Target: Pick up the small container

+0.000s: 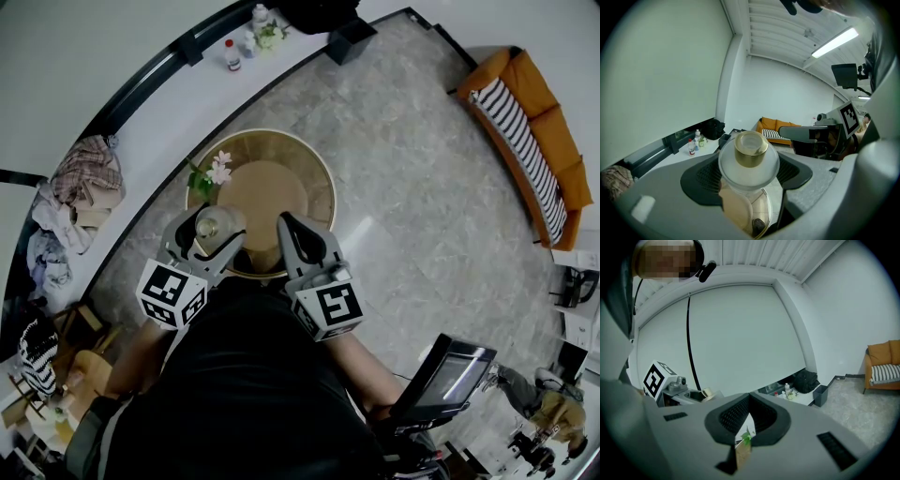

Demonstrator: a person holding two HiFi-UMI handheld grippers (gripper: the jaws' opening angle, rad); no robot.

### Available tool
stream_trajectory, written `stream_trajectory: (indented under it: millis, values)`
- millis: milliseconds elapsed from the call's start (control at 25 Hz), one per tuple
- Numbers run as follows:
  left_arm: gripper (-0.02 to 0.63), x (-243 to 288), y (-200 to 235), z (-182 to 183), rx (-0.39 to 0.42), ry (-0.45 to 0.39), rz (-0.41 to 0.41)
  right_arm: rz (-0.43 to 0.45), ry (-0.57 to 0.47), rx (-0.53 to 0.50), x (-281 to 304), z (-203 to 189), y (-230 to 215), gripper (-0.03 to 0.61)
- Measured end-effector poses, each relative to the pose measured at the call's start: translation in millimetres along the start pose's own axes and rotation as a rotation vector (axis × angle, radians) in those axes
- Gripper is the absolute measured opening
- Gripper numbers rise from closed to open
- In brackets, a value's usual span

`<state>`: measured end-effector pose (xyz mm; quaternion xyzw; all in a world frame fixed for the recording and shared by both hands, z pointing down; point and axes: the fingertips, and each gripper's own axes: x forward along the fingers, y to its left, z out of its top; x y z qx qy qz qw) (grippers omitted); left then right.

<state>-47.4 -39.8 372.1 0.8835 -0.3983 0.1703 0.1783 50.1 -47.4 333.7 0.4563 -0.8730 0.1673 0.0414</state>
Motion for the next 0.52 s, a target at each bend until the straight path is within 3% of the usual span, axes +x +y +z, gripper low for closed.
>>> stream_trajectory:
  millis: [520]
  values:
    - [0.331, -0.3, 3.6, -4.5, -0.001, 0.001, 0.003, -0.014, 0.000, 0.010, 0.2, -3.9, -1.0, 0.005]
